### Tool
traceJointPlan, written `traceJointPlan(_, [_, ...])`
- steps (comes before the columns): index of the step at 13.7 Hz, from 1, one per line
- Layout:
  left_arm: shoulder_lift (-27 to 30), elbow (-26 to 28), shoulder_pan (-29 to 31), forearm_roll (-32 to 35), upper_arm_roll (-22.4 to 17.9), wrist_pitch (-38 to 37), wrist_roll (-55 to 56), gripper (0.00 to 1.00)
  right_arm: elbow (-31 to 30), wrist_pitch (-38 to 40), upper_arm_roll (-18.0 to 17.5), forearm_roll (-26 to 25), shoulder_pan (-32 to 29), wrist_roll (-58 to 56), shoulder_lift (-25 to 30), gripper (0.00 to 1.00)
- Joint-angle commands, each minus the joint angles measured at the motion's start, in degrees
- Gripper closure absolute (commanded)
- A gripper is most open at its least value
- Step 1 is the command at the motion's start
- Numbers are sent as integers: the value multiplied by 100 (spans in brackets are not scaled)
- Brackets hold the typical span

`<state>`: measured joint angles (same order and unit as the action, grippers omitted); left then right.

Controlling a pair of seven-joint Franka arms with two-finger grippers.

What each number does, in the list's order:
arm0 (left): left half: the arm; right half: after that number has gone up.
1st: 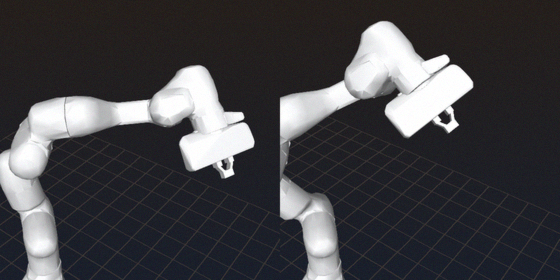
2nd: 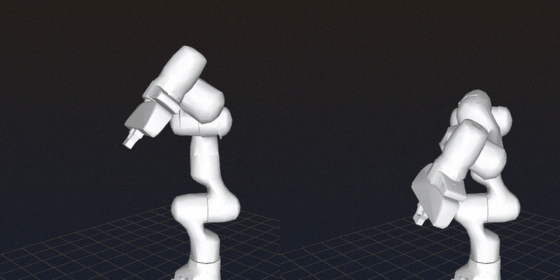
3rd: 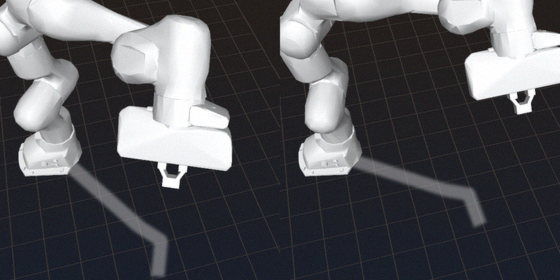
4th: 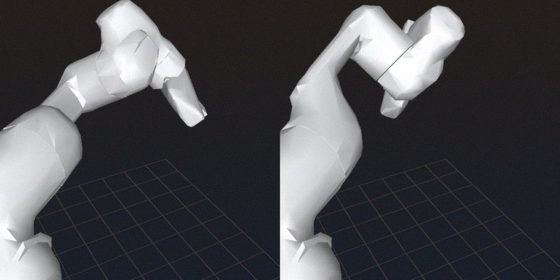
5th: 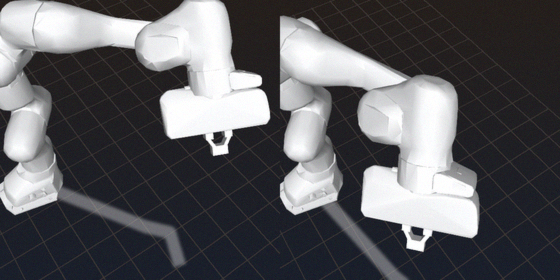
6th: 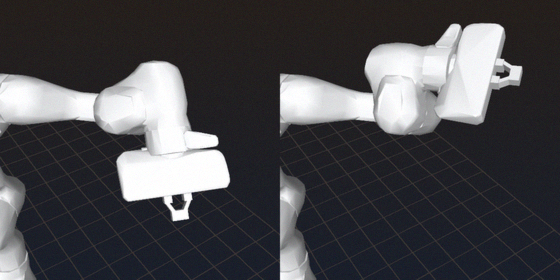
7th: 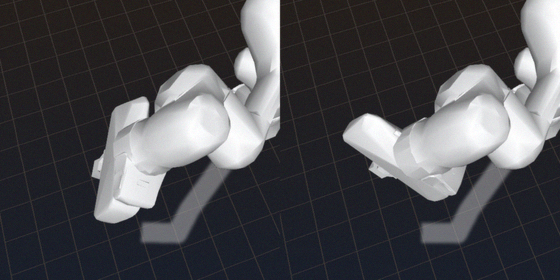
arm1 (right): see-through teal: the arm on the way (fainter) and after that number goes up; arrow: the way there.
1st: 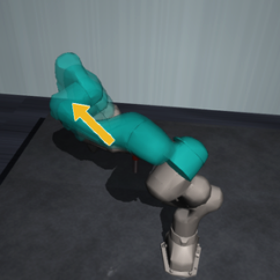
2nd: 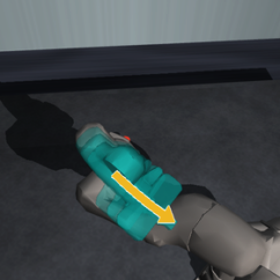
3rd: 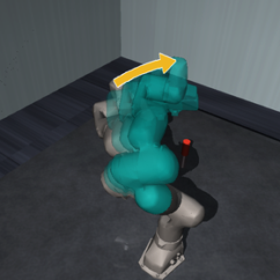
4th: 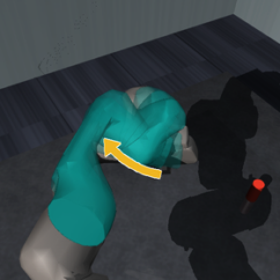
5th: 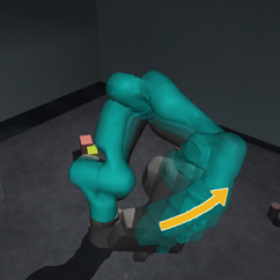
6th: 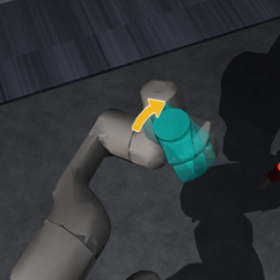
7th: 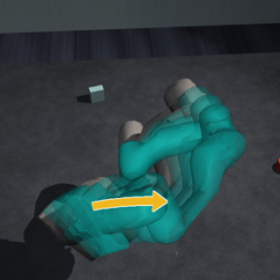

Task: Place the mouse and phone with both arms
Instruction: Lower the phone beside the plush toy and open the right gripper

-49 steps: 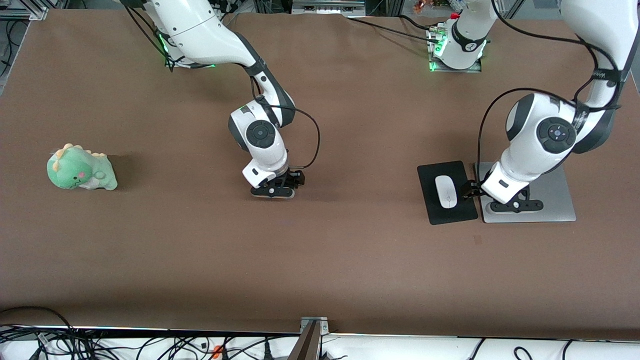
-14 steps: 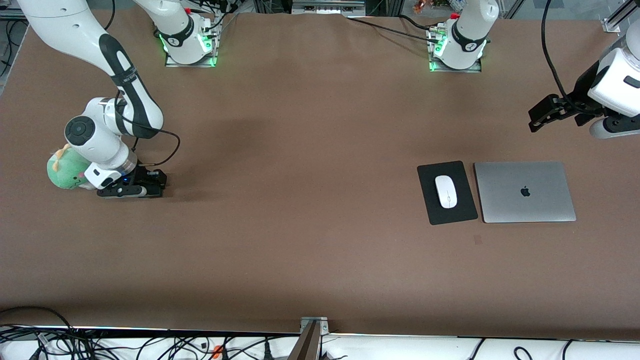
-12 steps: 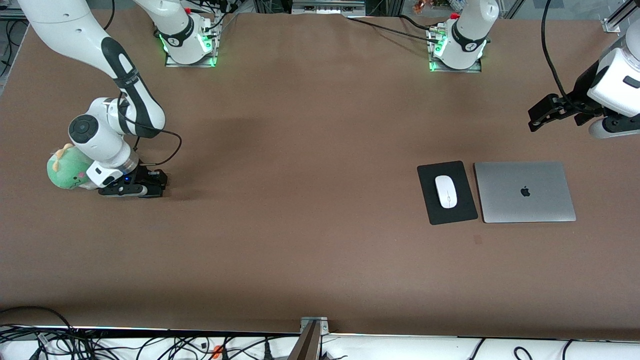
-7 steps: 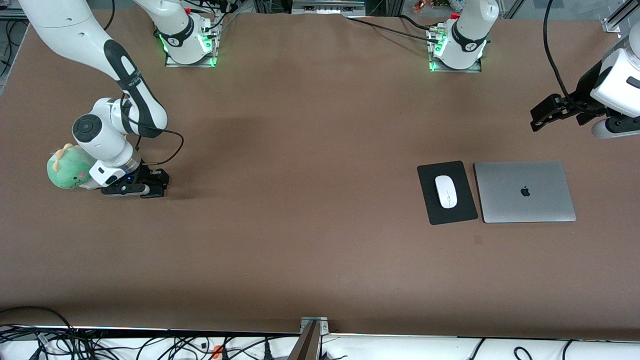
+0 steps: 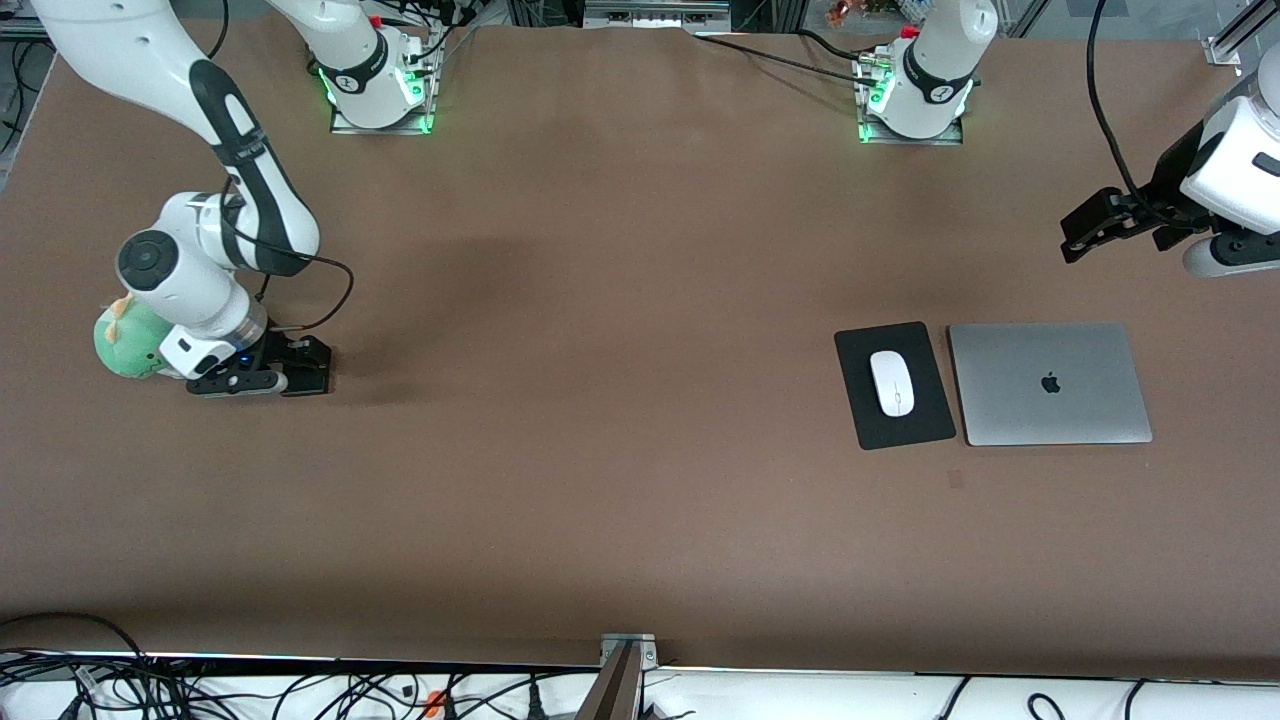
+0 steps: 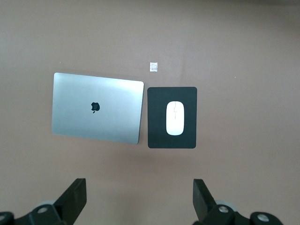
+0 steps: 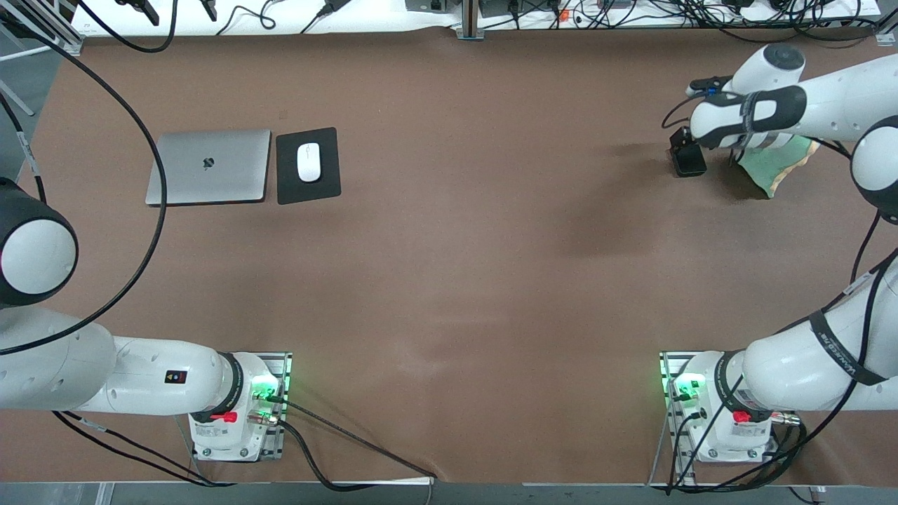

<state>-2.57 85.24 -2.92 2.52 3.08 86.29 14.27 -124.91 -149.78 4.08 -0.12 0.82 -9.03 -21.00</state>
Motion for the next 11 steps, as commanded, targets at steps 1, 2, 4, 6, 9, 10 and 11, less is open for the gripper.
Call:
traceJointPlan(1, [-129,-43,-165,-67,-27,-24,-100,0,623,1464,-92,126,-99,-134,473,0])
traceJointPlan(2, [-156,-43,-174,-76,-27,-15,-100,0,878,1965,-92,196,-99,-134,622,0])
traceJointPlan(4, [-173,-43,-183,-50,-18,-15,-48,0,1213,2697,-92,206,-99,-134,929,0])
traceJointPlan(6, [-174,-43,-183,-76,-10,-15,-65,0,1416,3268,-92,206,-91,-107,1333,0])
traceJointPlan(9, [-174,-43,-165,-129,-18,2,-39,0,1951,4051,-100,206,-91,-37,1800,0])
traceJointPlan(10, [-174,-52,-165,-137,-18,54,-39,0,2284,4393,-118,206,-91,-28,1809,0])
traceJointPlan(11, [-174,-43,-156,-137,-18,55,-39,0,2618,4770,-135,206,-91,33,1818,0])
